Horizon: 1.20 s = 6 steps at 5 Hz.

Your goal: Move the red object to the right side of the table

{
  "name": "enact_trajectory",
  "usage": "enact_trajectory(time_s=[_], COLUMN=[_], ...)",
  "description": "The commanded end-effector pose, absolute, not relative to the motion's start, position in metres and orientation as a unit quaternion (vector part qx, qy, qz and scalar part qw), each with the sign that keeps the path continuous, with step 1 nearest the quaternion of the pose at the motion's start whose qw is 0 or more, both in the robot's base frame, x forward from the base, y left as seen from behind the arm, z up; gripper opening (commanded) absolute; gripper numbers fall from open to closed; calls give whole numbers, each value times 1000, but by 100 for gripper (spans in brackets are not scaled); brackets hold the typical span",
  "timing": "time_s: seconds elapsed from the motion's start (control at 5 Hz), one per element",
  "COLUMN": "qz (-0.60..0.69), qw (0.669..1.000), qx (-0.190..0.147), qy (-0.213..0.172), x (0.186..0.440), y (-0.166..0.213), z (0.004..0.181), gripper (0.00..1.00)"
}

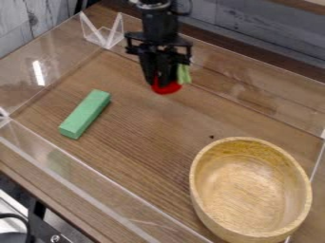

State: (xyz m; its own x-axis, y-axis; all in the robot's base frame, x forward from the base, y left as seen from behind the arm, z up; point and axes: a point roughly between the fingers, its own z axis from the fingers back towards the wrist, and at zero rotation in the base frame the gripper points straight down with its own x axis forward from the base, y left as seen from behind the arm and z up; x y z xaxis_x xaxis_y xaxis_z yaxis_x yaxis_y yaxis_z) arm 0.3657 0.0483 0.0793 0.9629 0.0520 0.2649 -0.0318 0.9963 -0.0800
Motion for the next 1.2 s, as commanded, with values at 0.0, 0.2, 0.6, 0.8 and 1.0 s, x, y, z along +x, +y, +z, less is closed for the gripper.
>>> enact_trajectory(time_s=[0.0,0.2,0.6,0.8,1.0], qz=[17,14,17,16,17], qw=[985,985,983,982,980], qx=[-30,-29,-30,-36,-45], qy=[-172,-170,-179,-187,-195], x=[372,371,373,372,371], y=[28,13,-11,-17,-21], z=[94,82,67,67,73], gripper=[0,0,0,0,0])
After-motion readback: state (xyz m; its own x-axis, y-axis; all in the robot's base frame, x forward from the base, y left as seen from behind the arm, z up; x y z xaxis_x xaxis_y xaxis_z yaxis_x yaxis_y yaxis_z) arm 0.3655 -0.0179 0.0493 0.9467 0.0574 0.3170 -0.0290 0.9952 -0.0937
